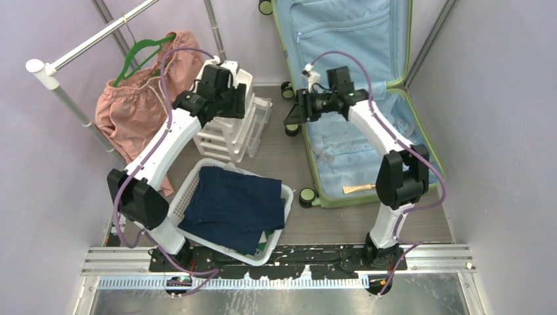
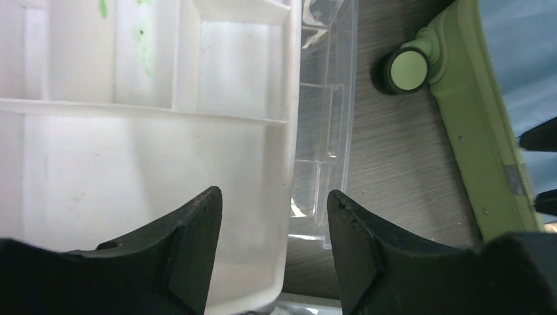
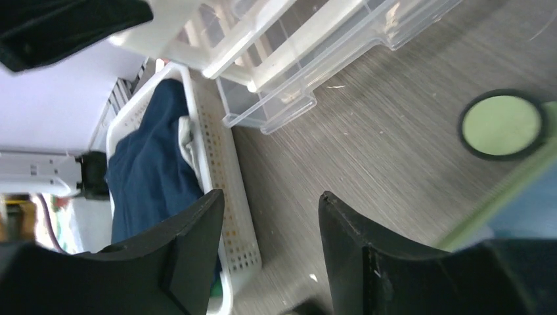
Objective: Open, take out, and arrange the luggage
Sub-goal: Open the drawer in the storage box.
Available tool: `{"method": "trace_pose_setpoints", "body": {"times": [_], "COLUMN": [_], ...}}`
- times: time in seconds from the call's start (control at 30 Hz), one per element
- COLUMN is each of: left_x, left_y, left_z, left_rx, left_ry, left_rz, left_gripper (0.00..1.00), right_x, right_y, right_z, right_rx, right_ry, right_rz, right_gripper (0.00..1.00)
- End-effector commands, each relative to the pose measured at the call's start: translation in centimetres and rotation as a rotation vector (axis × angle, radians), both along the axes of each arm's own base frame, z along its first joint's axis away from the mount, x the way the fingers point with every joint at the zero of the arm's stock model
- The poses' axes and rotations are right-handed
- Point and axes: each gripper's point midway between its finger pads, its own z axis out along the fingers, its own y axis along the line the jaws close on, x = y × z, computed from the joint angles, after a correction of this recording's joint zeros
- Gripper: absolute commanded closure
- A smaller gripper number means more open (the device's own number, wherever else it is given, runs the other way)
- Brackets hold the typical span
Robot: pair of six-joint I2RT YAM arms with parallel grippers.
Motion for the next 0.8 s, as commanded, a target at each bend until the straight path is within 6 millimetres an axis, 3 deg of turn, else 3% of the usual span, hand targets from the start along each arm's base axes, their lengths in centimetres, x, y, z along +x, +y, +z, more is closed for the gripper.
{"method": "trace_pose_setpoints", "body": {"times": [0.0,0.17,0.3,0.4,0.53,0.77], "left_x": [-1.5,-3.8,-5.4,-5.5,-3.9,-0.7], "left_y": [0.5,-2.1,-4.2,-5.4,-4.4,-4.3], "left_z": [7.7,10.1,10.0,7.9,3.9,-1.7], "left_rx": [-0.074,-0.223,-0.319,-0.263,-0.058,0.148], "left_ry": [-0.140,-0.146,-0.123,-0.094,-0.045,0.030], "left_rz": [-0.019,-0.145,-0.198,-0.214,-0.167,-0.178], "left_gripper": [0.39,0.48,0.63,0.74,0.90,0.99], "right_x": [-3.4,-3.5,-3.8,-4.3,-5.1,-6.2], "right_y": [-4.6,-10.4,-15.8,-19.4,-22.6,-24.7], "right_z": [6.0,7.9,8.7,8.7,8.2,7.0], "right_rx": [-0.047,-0.083,-0.125,-0.167,-0.189,-0.183], "right_ry": [-0.186,-0.223,-0.254,-0.268,-0.262,-0.234], "right_rz": [0.169,0.092,-0.036,-0.140,-0.250,-0.344], "right_gripper": [0.40,0.40,0.39,0.39,0.39,0.39]}}
